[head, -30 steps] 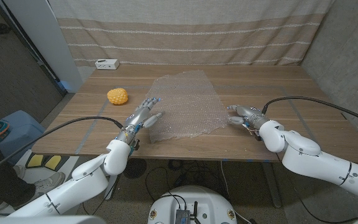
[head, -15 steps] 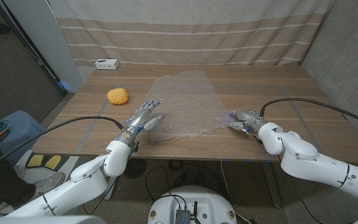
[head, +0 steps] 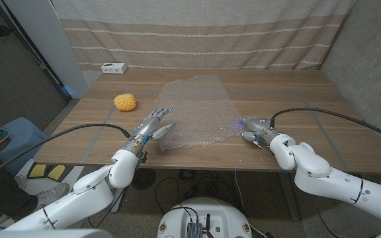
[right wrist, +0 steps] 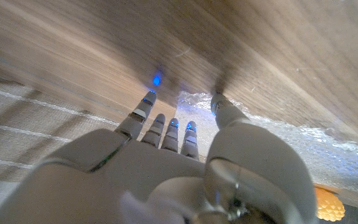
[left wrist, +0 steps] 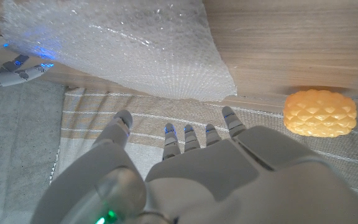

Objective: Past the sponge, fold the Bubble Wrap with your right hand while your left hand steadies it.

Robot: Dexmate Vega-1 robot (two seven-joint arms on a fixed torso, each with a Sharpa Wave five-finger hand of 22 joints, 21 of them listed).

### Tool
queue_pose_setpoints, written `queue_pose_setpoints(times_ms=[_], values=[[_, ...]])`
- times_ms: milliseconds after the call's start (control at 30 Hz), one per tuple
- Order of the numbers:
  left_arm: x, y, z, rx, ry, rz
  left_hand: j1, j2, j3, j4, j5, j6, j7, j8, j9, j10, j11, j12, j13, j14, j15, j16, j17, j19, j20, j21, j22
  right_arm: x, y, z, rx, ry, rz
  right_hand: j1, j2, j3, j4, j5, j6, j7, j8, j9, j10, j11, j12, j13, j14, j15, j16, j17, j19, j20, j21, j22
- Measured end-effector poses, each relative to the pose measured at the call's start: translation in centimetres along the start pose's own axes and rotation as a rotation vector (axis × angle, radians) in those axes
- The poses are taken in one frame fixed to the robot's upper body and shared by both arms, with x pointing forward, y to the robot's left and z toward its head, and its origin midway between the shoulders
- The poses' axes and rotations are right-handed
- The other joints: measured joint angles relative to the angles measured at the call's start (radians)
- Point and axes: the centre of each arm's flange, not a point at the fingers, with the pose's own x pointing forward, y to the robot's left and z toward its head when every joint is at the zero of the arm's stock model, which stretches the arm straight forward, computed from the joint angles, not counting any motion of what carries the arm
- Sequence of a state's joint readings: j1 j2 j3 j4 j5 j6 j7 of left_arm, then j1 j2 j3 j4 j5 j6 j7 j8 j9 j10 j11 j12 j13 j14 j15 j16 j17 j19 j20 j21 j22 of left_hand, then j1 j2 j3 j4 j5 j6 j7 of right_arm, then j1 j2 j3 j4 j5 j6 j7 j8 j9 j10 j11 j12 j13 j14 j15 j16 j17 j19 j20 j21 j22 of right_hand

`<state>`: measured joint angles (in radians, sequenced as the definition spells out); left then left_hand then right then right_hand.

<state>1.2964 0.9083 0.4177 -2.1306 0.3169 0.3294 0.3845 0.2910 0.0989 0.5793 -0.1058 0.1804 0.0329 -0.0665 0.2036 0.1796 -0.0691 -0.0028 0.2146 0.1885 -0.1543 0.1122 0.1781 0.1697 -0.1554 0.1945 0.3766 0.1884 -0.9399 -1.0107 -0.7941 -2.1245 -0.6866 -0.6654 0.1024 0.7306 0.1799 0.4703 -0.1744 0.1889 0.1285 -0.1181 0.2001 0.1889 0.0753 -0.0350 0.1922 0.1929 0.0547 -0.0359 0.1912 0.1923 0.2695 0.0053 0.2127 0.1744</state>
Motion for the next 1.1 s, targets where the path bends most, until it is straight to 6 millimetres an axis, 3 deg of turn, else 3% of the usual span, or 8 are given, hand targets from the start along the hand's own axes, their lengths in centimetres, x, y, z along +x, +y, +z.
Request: queue_pose_setpoints(times_ms=[267, 433, 533, 600, 633, 667, 733, 1100], values=[[-0.2, 0.3, -0.3, -0.018, 0.006, 0.011, 0.0, 0.0, -0.004, -0.004, 0.0, 0.0, 0.0, -0.005, 0.0, 0.0, 0.0, 0.0, 0.0, 0.0, 0.0, 0.0, 0.0, 0.0, 0.0, -0.008, 0.0, 1.0, -0.5, 1.2, -0.099, -0.032, 0.022, 0.007, 0.007, -0.005, 0.062, -0.008, 0.271, 0.017, 0.063, -0.005, 0.081, -0.016, 0.027, 0.0, -0.011, 0.0, 0.023, 0.02, 0.003, -0.013, 0.0, 0.005], [-0.4, 0.3, -0.6, -0.024, 0.013, 0.014, 0.0, 0.0, -0.004, -0.004, 0.0, 0.0, 0.0, -0.008, 0.0, 0.0, 0.0, 0.0, 0.0, 0.0, 0.0, 0.0, 0.0, 0.0, 0.0, -0.008, 0.0, 1.5, -0.4, 1.7, -0.124, -0.049, 0.038, 0.062, 0.01, 0.008, 0.051, -0.007, 0.505, 0.031, 0.144, -0.005, 0.2, -0.032, 0.046, 0.0, 0.072, -0.001, 0.057, 0.017, 0.06, -0.033, 0.012, 0.002], [-0.6, 0.3, -0.8, -0.016, 0.024, 0.013, 0.007, -0.007, -0.007, -0.013, 0.0, -0.004, -0.004, -0.012, 0.0, 0.0, 0.0, 0.0, 0.0, 0.0, 0.0, 0.0, 0.0, 0.0, 0.0, -0.012, 0.0, 1.7, -0.1, 1.7, -0.123, -0.057, 0.031, 0.102, 0.01, 0.017, 0.042, -0.007, 0.55, 0.076, 0.184, -0.005, 0.27, -0.04, 0.049, 0.0, 0.125, -0.002, 0.077, 0.017, 0.091, -0.039, 0.018, 0.004], [-0.6, 0.4, -0.9, 0.001, 0.035, 0.016, 0.021, -0.021, -0.015, -0.029, -0.007, 0.001, 0.0, -0.011, 0.0, 0.005, -0.005, 0.0, 0.0, 0.0, 0.0, 0.0, 0.0, -0.008, 0.0, -0.019, 0.0, 1.7, -0.1, 1.9, -0.121, -0.064, 0.019, 0.114, 0.008, 0.018, 0.042, -0.007, 0.603, 0.128, 0.197, -0.005, 0.292, -0.044, 0.049, 0.0, 0.141, -0.003, 0.084, 0.017, 0.101, -0.043, 0.02, 0.005], [-0.7, 0.4, -0.7, 0.015, 0.036, 0.013, 0.03, -0.03, -0.019, -0.037, -0.007, 0.019, 0.003, -0.003, 0.0, 0.008, -0.008, 0.0, 0.0, 0.004, -0.004, 0.003, 0.0, -0.009, -0.001, -0.02, 0.0, 1.7, -0.2, 2.0, -0.119, -0.075, 0.001, 0.116, 0.008, 0.02, 0.039, -0.007, 0.649, 0.122, 0.199, -0.005, 0.295, -0.044, 0.049, 0.0, 0.145, -0.004, 0.084, 0.017, 0.104, -0.046, 0.02, 0.005], [-0.7, 0.3, -0.7, 0.023, 0.04, 0.011, 0.035, -0.041, -0.022, -0.044, -0.007, 0.037, 0.007, 0.004, 0.0, 0.012, -0.012, 0.0, 0.0, 0.009, -0.009, 0.007, 0.0, -0.009, -0.001, -0.02, 0.0, 1.8, -0.2, 2.0, -0.117, -0.074, 0.002, 0.116, 0.008, 0.021, 0.038, -0.007, 0.698, 0.088, 0.204, 0.001, 0.297, -0.045, 0.049, 0.0, 0.146, -0.005, 0.084, 0.018, 0.104, -0.046, 0.02, 0.005], [-0.8, 0.4, -0.5, 0.043, 0.043, 0.007, 0.043, -0.063, -0.031, -0.054, -0.007, 0.069, 0.011, 0.012, 0.0, 0.025, -0.011, 0.003, 0.0, 0.015, -0.007, 0.007, 0.004, -0.002, 0.001, -0.02, 0.0, 1.8, -0.3, 2.2, -0.114, -0.082, -0.015, 0.116, 0.008, 0.021, 0.038, -0.007, 0.726, 0.063, 0.209, 0.012, 0.297, -0.046, 0.049, 0.0, 0.146, -0.005, 0.084, 0.02, 0.108, -0.042, 0.021, 0.005], [-0.7, 0.6, 1.0, 0.19, 0.047, -0.097, 0.071, -0.153, -0.062, -0.072, 0.001, 0.141, 0.009, 0.025, 0.0, 0.03, -0.008, 0.004, 0.0, 0.011, -0.003, 0.007, 0.005, 0.006, -0.002, -0.033, 0.0, 2.1, -0.4, 2.5, -0.072, -0.09, -0.069, 0.127, 0.009, 0.021, 0.038, -0.008, 0.742, 0.064, 0.209, 0.01, 0.311, -0.049, 0.049, 0.0, 0.156, -0.005, 0.091, 0.019, 0.115, -0.036, 0.024, 0.005]])
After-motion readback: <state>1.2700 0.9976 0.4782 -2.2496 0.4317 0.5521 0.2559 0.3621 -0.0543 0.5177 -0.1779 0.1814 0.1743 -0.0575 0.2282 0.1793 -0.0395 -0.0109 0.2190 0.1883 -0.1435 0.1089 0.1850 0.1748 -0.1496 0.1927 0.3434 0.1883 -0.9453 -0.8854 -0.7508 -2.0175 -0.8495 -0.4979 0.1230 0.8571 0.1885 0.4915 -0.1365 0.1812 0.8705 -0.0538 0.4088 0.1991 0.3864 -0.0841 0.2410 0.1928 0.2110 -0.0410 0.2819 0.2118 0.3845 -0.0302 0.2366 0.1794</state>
